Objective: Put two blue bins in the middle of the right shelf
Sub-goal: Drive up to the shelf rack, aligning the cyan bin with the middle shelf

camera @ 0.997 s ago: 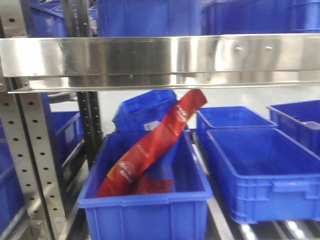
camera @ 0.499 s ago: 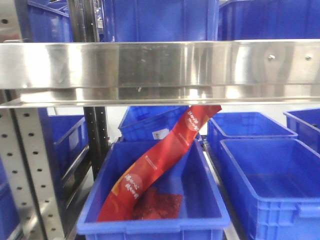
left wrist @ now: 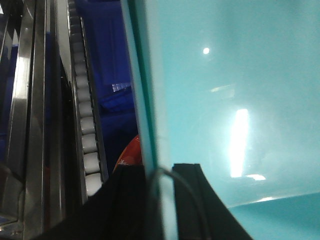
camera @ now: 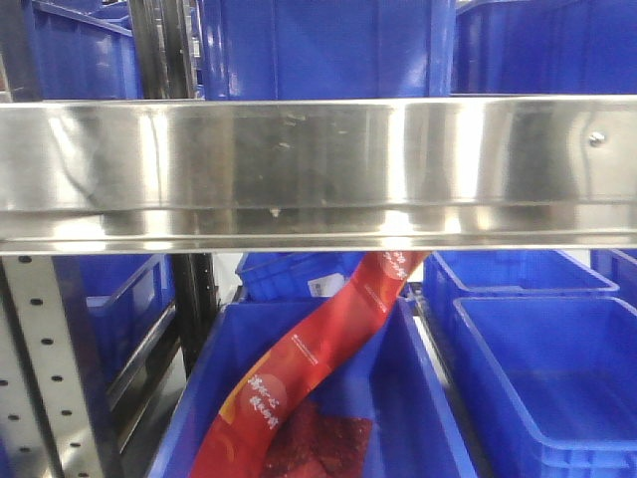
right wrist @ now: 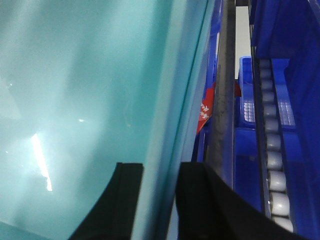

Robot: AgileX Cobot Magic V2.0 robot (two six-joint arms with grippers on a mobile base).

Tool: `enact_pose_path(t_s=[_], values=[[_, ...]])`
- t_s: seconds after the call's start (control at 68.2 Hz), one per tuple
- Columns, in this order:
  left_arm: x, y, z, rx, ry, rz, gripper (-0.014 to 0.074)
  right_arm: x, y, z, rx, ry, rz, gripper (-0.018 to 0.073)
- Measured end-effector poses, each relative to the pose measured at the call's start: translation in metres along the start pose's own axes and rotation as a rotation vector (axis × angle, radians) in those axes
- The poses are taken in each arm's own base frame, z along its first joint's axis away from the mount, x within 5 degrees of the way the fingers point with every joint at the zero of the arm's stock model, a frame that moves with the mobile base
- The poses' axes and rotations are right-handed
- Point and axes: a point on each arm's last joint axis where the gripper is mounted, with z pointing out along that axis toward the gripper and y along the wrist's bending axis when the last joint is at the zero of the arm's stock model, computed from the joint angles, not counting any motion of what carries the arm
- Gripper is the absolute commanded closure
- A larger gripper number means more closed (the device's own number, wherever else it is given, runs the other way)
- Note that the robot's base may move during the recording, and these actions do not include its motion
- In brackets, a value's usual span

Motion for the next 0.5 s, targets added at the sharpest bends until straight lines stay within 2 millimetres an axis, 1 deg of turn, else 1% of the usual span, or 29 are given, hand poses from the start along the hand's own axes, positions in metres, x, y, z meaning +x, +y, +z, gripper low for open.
enact_pose_path(t_s=[0.499], values=[[0.0000, 0.0000, 0.0000, 0.000, 0.000, 0.000, 0.0707, 0.0000, 0.0000, 0.0000, 0.000, 0.000, 0.000, 0.0711]])
